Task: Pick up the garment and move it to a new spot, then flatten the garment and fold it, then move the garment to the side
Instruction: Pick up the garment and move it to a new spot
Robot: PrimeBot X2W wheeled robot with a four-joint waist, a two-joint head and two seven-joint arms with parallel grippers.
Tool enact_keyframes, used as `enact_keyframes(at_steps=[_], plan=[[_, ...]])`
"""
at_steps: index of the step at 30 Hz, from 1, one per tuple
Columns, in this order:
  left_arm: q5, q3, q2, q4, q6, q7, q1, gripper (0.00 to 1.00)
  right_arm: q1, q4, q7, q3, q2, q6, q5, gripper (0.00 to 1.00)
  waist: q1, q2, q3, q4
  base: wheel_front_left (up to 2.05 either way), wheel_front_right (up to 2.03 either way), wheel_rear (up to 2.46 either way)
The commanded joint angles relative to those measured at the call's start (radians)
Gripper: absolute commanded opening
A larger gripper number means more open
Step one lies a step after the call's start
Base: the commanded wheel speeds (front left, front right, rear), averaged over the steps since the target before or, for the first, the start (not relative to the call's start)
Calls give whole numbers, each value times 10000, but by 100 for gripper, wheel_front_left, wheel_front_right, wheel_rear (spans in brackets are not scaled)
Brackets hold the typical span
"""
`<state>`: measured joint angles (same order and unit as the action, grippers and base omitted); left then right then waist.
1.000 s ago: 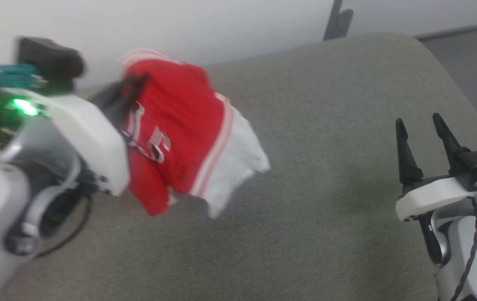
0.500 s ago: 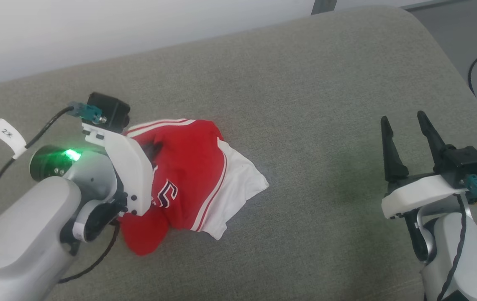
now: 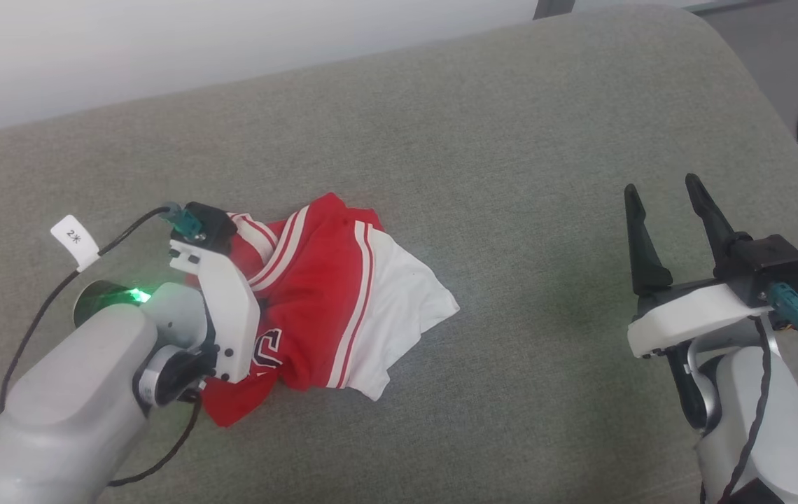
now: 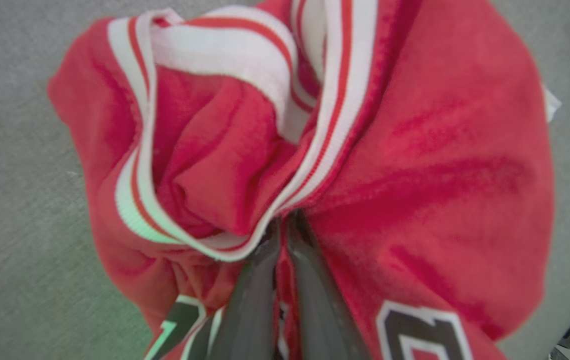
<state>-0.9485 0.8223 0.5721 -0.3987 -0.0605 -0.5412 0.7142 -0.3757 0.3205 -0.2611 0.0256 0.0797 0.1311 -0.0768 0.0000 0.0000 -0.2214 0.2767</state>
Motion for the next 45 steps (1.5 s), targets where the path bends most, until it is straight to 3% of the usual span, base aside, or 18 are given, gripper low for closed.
enact_keyframes(at_steps=[1,2,4,5,6,14,21,36,45], plan=[[-102,26,-79,-171,98,-42,115,5,-124,-16,-53,-37,-15,-5,19,100,0,0,36,-38,0,0,0],[-159,27,-155,-316,177,-36,157,12,-111,-8,-53,-36,-5,-7,31,100,0,0,67,-69,0,0,0],[-167,-7,-224,-518,323,85,304,44,-66,-1,-53,-33,14,-7,50,100,0,0,142,-139,0,0,0],[-171,-35,-263,-585,397,152,350,79,-37,8,-54,-24,29,-5,58,100,0,0,190,-182,0,0,0],[-132,-44,-274,-655,442,232,386,100,-4,15,-54,-30,46,-7,57,100,0,0,247,-227,0,0,0],[-141,-308,-125,-449,598,916,297,100,278,159,-54,-59,192,-7,135,100,0,0,928,-737,0,0,0],[-74,-799,530,392,549,2183,-332,100,558,325,-54,-148,370,-7,23,100,0,0,1698,-1294,0,0,0],[-600,-2703,2620,2318,-440,5426,-3236,100,1228,443,-50,-68,356,-7,18,100,0,0,2629,-2490,0,0,0],[-1177,-3610,3205,2778,-769,7207,-5422,100,1543,423,-44,115,321,-7,-24,100,0,0,2920,-2985,0,0,0]])
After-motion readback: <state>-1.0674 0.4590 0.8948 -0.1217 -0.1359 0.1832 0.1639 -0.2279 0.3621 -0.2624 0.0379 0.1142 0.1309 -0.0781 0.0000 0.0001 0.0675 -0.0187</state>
